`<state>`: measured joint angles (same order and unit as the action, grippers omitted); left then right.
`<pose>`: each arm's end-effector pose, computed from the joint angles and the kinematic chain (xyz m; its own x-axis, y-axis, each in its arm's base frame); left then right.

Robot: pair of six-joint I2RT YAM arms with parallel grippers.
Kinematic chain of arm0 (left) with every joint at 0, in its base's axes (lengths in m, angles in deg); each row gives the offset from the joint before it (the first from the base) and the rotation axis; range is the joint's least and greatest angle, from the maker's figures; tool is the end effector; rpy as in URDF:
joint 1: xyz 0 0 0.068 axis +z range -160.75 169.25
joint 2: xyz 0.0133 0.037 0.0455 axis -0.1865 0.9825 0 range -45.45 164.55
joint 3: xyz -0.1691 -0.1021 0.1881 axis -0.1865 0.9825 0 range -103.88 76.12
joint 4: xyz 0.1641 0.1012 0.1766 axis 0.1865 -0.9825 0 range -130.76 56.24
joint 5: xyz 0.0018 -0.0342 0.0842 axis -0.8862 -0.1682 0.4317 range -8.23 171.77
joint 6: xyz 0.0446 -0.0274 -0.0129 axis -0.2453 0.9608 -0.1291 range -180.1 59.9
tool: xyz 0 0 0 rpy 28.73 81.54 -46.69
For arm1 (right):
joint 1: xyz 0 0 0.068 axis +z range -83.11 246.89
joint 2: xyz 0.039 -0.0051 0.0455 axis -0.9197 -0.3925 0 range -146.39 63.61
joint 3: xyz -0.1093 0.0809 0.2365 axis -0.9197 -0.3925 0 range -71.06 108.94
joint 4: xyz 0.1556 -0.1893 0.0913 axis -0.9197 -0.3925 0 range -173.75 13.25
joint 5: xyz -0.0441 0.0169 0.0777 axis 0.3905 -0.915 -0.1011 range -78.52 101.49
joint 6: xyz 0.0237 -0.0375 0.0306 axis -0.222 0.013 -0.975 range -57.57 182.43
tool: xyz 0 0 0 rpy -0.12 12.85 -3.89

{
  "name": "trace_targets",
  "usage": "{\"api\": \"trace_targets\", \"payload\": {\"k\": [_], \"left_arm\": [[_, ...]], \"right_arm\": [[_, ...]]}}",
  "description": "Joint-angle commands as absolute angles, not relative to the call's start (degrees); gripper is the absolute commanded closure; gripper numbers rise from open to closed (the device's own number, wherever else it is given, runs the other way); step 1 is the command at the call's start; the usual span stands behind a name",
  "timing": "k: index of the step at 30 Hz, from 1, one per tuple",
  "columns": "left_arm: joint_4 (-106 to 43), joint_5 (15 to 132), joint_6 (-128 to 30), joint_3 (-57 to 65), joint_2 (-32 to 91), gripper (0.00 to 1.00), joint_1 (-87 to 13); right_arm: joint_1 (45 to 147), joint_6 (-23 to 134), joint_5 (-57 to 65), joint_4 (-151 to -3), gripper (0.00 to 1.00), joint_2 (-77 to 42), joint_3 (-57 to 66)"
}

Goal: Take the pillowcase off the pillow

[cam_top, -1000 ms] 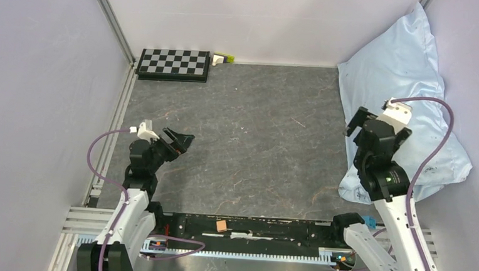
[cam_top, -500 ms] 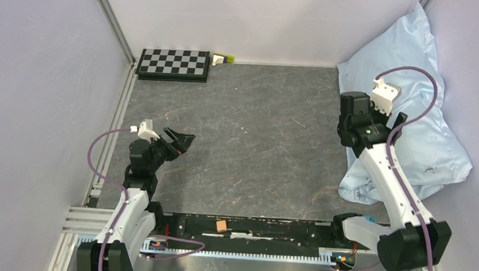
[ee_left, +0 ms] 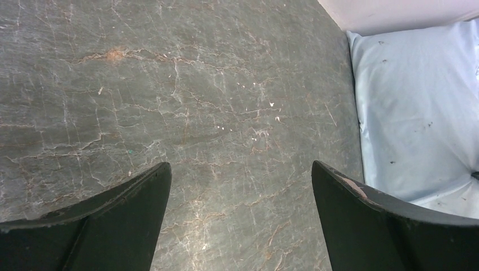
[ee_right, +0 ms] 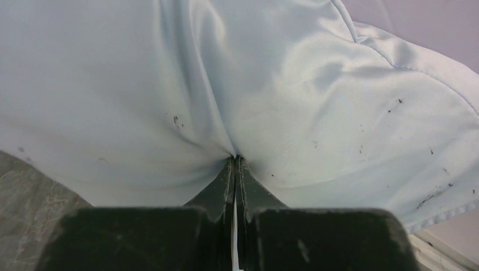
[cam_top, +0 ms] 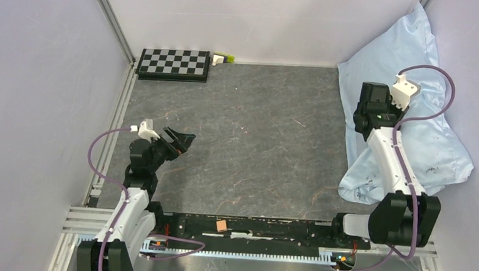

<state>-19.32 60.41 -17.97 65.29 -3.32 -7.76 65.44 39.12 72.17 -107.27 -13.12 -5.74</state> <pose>0.1677 -0.0043 0.1835 -0.4159 -0.6473 -0.6387 0.0279 0.6930 -0.7204 0.2787 -0.0381 0.3198 -0.3521 0.2027 -0.9138 0.8712 0.4277 -0.2408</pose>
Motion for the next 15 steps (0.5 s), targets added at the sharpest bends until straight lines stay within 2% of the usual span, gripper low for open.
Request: {"api": "trace_targets", "payload": {"k": [1,4,7,11,13,15], "left_arm": [[-16.20,58.92,-19.00,65.57,-3.28,0.00,-7.72],[-15.11,58.30,-18.37,65.90,-2.79,0.00,-7.69],[-14.69,57.70,-18.09,65.70,-2.23,0.00,-7.72],[-14.69,57.52,-17.98,65.66,-2.44,0.00,-7.71],[-14.69,57.52,-18.07,65.74,-2.70,0.00,-7.69],[-14.69,57.52,-18.18,65.75,-2.76,0.00,-7.71]], "right_arm": [[64.93,46.04,66.10,-97.75,1.00,-3.58,-9.38],[65.04,52.69,57.44,-92.04,1.00,4.42,-8.98],[65.04,55.34,47.94,-92.68,1.00,8.03,-2.52],[65.03,50.35,26.62,-100.55,1.00,3.66,13.25],[65.28,47.83,13.40,-102.54,1.00,0.69,18.57],[65.82,46.52,7.31,-103.44,1.00,-0.79,20.67]]}}
